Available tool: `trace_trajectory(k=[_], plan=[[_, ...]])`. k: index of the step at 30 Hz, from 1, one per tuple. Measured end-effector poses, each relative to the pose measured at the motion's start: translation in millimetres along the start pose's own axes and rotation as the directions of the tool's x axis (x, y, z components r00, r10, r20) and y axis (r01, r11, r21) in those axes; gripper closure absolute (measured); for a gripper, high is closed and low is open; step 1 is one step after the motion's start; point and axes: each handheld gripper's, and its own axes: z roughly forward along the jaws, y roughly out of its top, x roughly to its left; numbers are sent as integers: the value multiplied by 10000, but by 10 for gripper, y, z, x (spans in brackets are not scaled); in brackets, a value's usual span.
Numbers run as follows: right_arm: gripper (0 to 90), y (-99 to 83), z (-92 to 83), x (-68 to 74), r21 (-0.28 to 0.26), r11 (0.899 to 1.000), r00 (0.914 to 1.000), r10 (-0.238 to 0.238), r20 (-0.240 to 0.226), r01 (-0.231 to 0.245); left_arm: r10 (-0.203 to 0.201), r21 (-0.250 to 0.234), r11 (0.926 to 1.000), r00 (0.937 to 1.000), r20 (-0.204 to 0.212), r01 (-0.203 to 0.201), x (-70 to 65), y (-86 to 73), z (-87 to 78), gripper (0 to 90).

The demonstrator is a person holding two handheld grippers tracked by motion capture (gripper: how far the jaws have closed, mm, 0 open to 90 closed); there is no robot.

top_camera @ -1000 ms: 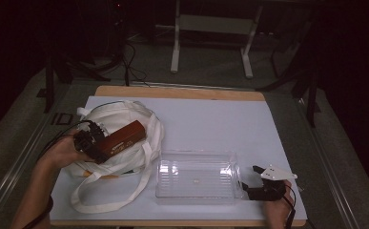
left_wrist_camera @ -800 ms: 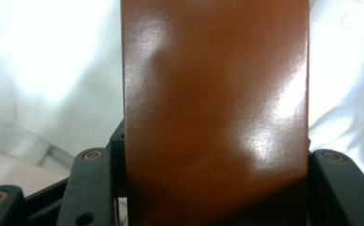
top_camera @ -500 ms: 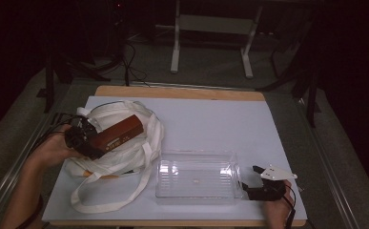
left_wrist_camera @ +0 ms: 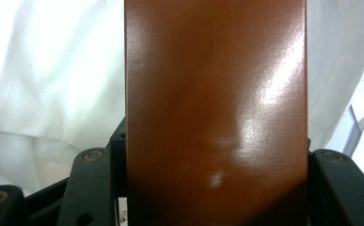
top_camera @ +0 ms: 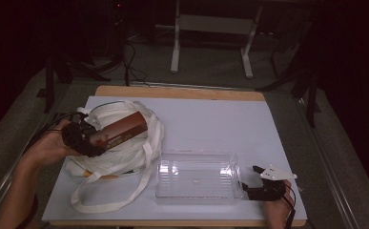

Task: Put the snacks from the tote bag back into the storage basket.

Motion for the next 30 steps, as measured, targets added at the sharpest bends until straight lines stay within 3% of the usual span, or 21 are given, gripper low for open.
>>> trace_trajectory(k=[4,10,21,30], plan=[[145,0,0,-2,-12,10000,10000,-15,-4,15,88,-213,9997,10000,-1,-88,-21,26,-42,436],[145,0,2,-2,-23,10000,10000,-39,-4,39,521,-87,9986,9986,-38,-521,-93,87,-73,436],[145,-1,-1,-2,-57,10000,10000,-26,4,26,1602,39,9871,9869,-173,-1602,-300,281,-153,436],[145,0,2,3,-34,10000,10000,-92,11,92,1992,-77,9799,9797,-210,-1994,-397,372,-165,436]])
